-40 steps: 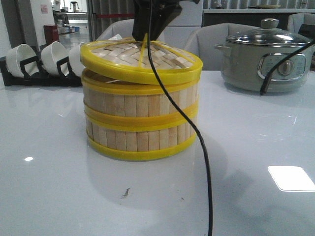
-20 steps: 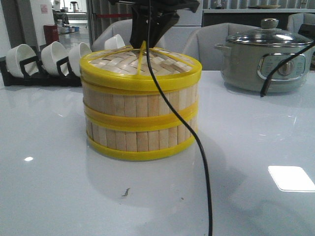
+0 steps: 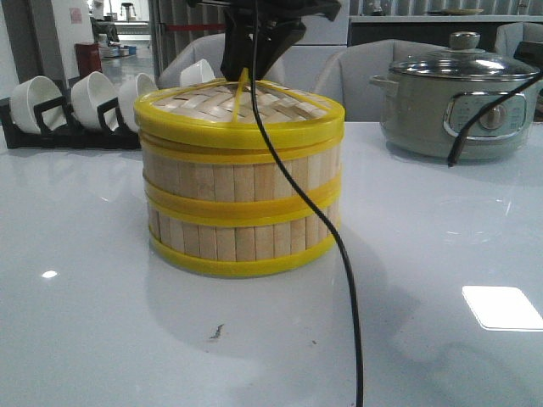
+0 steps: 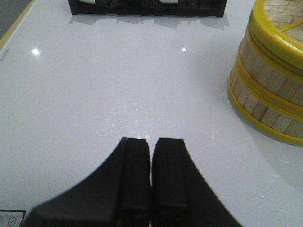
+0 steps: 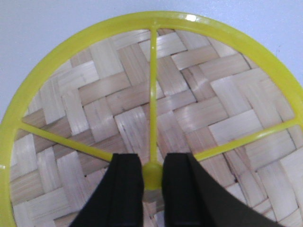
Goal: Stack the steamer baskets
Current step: 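Lower the lid onto the top basket and open the right gripper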
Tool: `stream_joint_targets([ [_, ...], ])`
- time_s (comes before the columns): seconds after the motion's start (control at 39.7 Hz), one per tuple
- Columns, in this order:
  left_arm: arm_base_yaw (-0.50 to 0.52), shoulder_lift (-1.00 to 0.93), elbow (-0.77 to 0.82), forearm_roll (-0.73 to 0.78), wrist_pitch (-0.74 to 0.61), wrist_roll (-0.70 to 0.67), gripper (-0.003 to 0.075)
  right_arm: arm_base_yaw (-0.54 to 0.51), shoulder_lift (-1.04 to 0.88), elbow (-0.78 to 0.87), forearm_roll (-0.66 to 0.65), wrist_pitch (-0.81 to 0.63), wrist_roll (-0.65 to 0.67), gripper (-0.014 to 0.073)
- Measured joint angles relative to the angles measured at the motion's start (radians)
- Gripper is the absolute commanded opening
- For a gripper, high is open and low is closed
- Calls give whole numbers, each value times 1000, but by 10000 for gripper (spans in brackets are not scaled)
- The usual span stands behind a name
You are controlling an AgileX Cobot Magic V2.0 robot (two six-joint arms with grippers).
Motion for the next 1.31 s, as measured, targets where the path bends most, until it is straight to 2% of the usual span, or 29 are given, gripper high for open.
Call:
stream_joint_targets([
  [1.21,0,0,0,0,-2,0,83,0,12,0,4,-5,0,38],
  [1.31,0,0,0,0,-2,0,83,0,12,0,4,-5,0,62],
])
